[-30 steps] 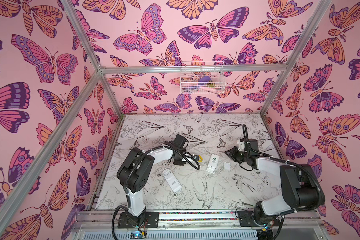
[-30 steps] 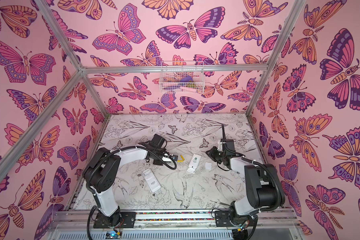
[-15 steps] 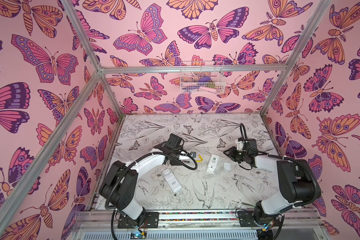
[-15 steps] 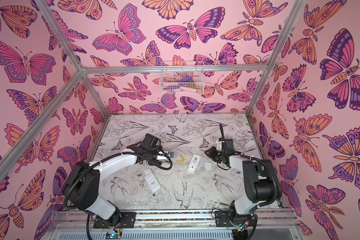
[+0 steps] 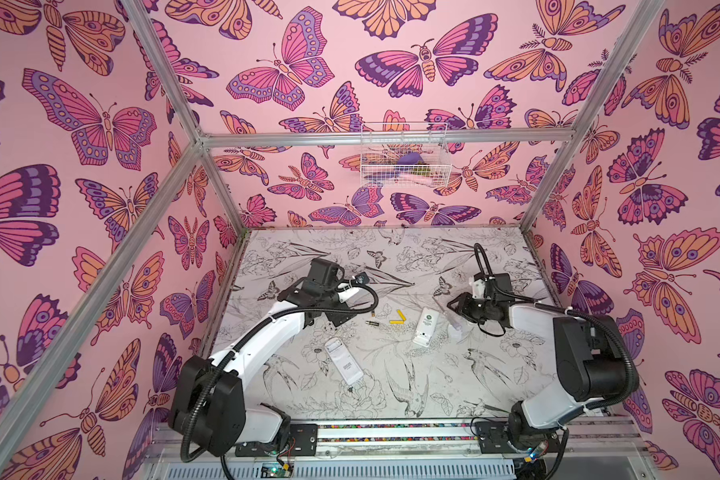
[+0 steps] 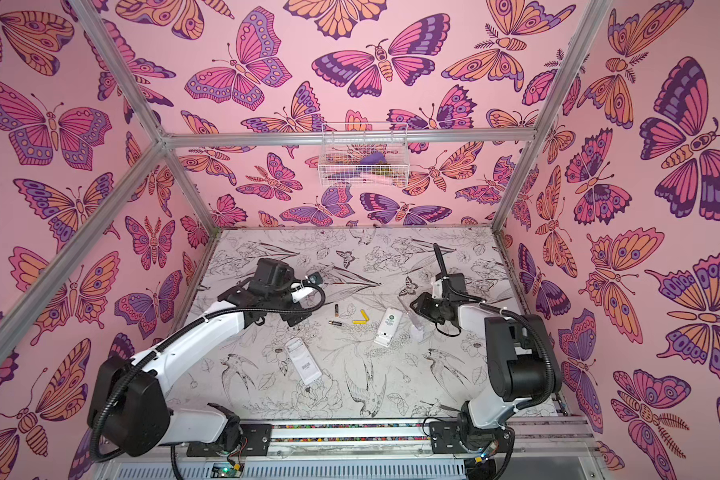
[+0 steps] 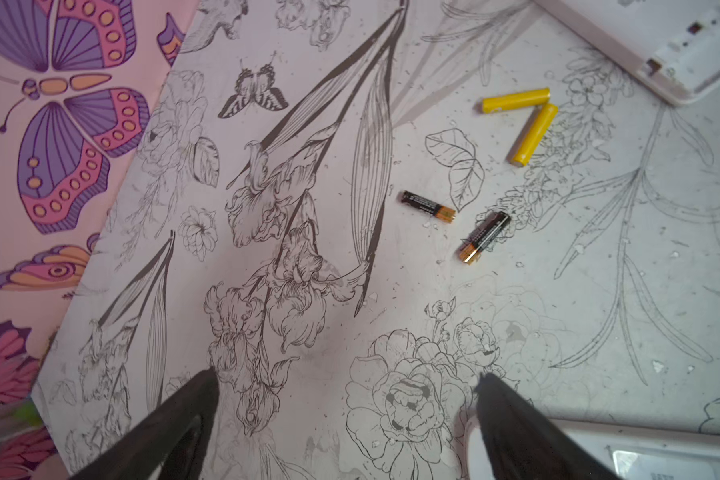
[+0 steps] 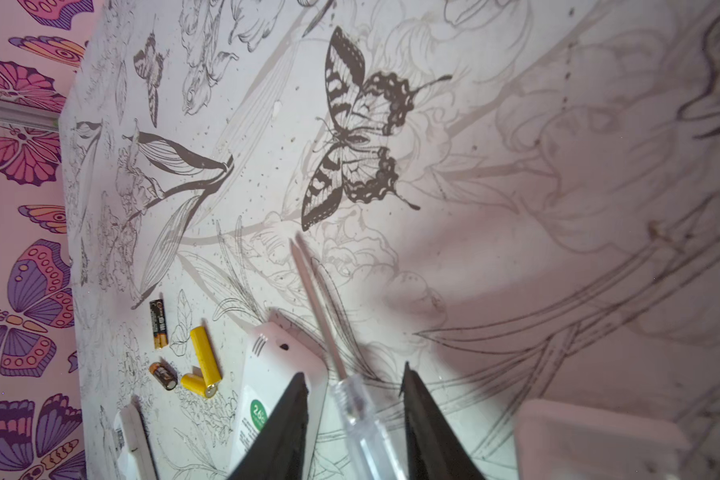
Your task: Unload the batteries from the remote control
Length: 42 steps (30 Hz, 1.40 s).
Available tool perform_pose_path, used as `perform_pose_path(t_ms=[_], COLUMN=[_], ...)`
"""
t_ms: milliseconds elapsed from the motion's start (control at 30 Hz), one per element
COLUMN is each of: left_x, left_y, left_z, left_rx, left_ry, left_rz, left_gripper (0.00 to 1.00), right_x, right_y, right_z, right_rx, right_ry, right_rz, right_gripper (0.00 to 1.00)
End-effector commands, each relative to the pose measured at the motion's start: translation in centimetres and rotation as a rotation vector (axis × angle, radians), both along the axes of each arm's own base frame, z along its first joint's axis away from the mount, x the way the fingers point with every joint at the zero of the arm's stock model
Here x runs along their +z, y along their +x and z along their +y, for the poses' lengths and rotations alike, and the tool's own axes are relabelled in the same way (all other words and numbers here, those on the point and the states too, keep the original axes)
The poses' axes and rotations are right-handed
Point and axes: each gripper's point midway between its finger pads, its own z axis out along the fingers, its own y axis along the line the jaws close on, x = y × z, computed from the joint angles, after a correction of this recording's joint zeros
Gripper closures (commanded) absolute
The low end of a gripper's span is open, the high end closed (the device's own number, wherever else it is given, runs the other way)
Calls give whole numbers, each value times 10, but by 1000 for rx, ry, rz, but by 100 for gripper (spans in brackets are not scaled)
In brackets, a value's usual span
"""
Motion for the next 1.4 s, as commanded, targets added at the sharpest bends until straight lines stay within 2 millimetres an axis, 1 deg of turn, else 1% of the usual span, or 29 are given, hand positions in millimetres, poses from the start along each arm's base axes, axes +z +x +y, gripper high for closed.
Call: perform_pose_path(t_ms=[0,100,200,300,333,467,500,533,633,800,867,933,967,1000,1067,1100,1200,1300,1367], left_x=[5,9,9,2,12,5,4,1,-7,-17,-18,-29,-29,-31,-33,-33,-34,-45,-47], left_y=[-4,-5,-5,-2,-2,3,5,6,14,26,30,34,36,37,39,41,42,40,39], left_z=[16,28,38,48,52,62,64,65,69,76,79,80,81,83,88,94,99,104,109], left_rx=[141,189,229,272,280,328,336,343,375,404,413,416,417,418,436,486,521,550,563], left_ry=[-125,-190,-228,-258,-278,-325,-337,-344,-358,-386,-402,-405,-411,-415,-416,-444,-481,-482,-494], left_rz=[75,91,101,103,65,45,31,18,-37,-133,-174,-184,-203,-216,-253,-262,-291,-306,-353], left_gripper=[1,1,1,1,1,1,1,1,1,1,1,1,1,1,1,1,1,1,1], right_x=[-1,-2,2,10,14,30,33,42,55,76,83,89,92,95,99,101,107,111,112], right_y=[6,9,11,14,15,16,16,16,14,12,9,7,6,5,3,2,0,0,-1], right_z=[-7,-8,-8,-9,-10,-13,-15,-17,-25,-36,-43,-53,-58,-65,-75,-80,-95,-104,-109], right_rx=[17,29,38,40,39,45,43,42,34,38,34,11,-5,-23,-56,-71,-117,-143,-149], right_ry=[-51,-71,-74,-87,-94,-119,-133,-150,-201,-284,-335,-385,-416,-446,-495,-522,-587,-638,-674], right_rz=[5,10,10,-12,-17,-42,-54,-82,-119,-207,-231,-251,-265,-283,-314,-329,-395,-477,-520], right_gripper=[57,55,52,50,49,43,42,40,35,22,14,10,4,0,0,0,0,0,0])
